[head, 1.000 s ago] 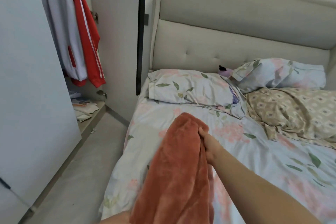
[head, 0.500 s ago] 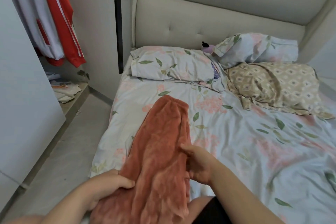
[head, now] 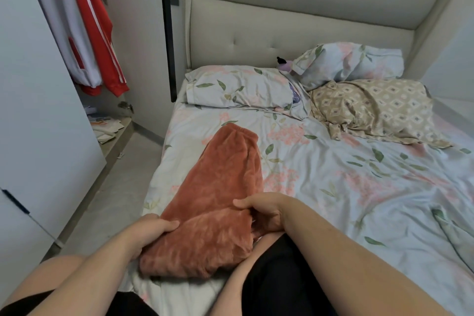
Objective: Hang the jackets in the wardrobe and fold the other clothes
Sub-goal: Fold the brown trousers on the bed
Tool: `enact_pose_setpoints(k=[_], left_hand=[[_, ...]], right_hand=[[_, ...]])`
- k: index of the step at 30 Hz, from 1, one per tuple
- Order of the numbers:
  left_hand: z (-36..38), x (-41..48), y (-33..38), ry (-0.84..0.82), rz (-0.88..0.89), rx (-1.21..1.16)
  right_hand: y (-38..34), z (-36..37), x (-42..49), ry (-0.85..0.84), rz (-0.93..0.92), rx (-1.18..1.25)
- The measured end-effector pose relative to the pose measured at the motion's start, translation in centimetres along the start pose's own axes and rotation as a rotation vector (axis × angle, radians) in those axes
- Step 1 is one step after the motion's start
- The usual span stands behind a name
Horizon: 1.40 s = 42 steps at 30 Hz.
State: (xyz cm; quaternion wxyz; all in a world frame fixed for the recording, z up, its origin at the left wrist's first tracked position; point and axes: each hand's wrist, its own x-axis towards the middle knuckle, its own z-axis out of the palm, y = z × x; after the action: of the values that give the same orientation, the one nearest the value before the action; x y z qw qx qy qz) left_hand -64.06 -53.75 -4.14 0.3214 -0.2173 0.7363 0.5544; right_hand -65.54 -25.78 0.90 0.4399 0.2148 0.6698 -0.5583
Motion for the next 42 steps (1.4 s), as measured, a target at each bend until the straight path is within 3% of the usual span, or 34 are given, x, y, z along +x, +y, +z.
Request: enact_pose_setpoints(k=[3,8,13,15,17,19,22,25,28,30,32,34,39,42], left_hand=[[0.1,-0.5,-0.7,-0.080,-0.071,0.004],[-0.2,-1.6,-0.6,-0.151,-0.169,-0.181],[0.0,-2.9,0.6,-0.216,-0.140,-0.371],[-0.1,-3.5,1.6,-0.252,-0.091,-0.503],[0.0,-4.5,2.7,-0.274,-0.026,-0.609],[0.8,-6.0,3.8,-0.277,0.044,-0.640],[3.2,-7.9,4.2,-0.184,0.224,-0.564],[4.7,-9.9,3.2,-0.051,0.404,-0.463],[4.3,-11.1,1.8,-0.192,0.646,-0.285],[3.7,-11.7,1.0,-0.201,0.772,0.003],[4.0,-12.2,0.5,-0.039,0.821,0.223],[4.7,-12.6,0.2,0.121,0.857,0.276],[4.7,-14.7,0.3,0.376,1.028,0.317],[3.8,-15.9,1.3,0.375,1.162,0.326]], right_hand=[[0.1,0.4,-1.5,-0.137,-0.114,-0.191],[0.8,1.9,-2.6,-0.319,-0.251,-0.507],[1.3,2.8,-2.7,-0.059,-0.345,-0.651],[1.4,2.7,-3.3,0.077,-0.442,-0.438],[1.4,1.9,-4.3,0.126,-0.540,-0.025],[1.8,0.5,-6.2,0.142,-0.633,0.241],[3.8,-1.1,-9.5,0.208,-0.734,0.368],[6.7,-1.2,-11.3,0.371,-0.748,0.263],[9.1,-0.4,-13.0,0.475,-0.846,0.062],[10.2,-0.2,-14.2,0.498,-0.882,-0.162],[11.2,0.2,-14.7,0.494,-0.855,-0.400],[11.6,0.6,-15.0,0.547,-0.854,-0.570],[10.7,0.2,-15.9,0.816,-1.071,-0.698],[9.9,-0.5,-16.8,0.798,-1.148,-0.673]])
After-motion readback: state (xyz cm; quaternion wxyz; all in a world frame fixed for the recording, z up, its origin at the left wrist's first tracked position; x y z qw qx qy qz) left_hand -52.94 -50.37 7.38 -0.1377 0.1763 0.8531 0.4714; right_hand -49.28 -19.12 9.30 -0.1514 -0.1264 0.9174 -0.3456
